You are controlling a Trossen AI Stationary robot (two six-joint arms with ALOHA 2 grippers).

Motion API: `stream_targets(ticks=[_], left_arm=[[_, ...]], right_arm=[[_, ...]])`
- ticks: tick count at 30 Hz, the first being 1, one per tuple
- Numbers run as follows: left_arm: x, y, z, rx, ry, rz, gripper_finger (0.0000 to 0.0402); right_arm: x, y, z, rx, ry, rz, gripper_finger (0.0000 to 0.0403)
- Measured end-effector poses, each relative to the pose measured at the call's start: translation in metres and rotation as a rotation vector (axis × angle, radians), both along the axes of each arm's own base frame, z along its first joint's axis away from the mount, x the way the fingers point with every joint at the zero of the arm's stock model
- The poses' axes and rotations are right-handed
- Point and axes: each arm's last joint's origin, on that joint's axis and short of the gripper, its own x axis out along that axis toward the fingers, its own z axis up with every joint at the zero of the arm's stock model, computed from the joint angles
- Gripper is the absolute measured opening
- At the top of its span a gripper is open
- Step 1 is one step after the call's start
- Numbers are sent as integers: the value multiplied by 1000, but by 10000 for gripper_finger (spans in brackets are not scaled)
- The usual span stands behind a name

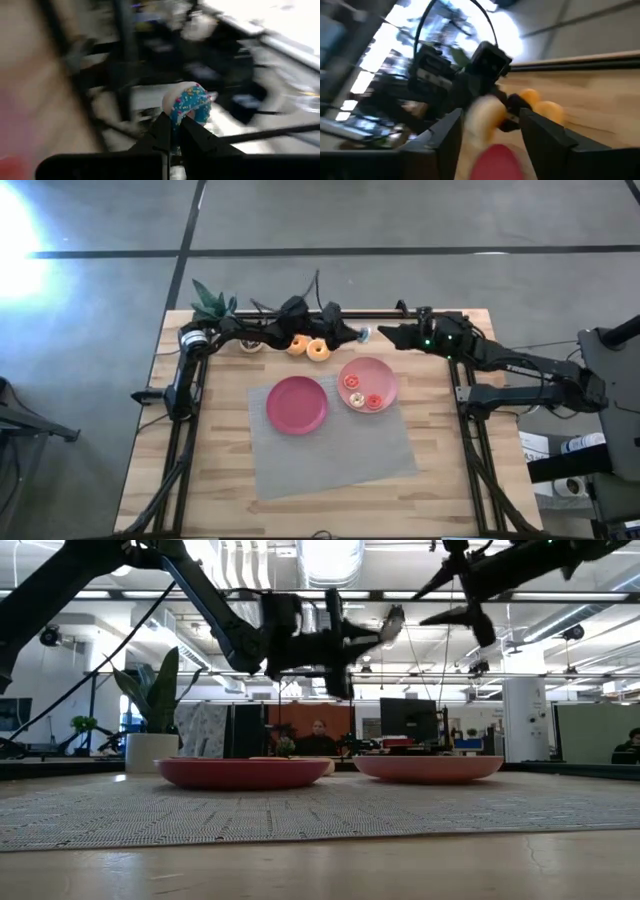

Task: Pick & Place donuts
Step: Put the small blue donut on the pink plate

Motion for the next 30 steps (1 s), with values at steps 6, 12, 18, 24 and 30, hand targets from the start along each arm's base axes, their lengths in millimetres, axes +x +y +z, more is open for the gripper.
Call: stream_targets(ticks=[6,12,18,24,30], left_arm=[[13,-19,-35,199,306,-55,4],[18,-34,-41,551,584,-56,4],[26,-34,-25,787,636,10,5],[33,-32,-36,841,642,-13,20],[36,-33,-52,825,662,-39,60]], right_arm=[[-2,5,24,-39,163,-42,212],[4,3,43,-96,196,-40,212],[11,0,49,-114,208,-33,212],[15,-2,47,-107,222,-30,212],[14,-1,49,-109,211,-31,212]])
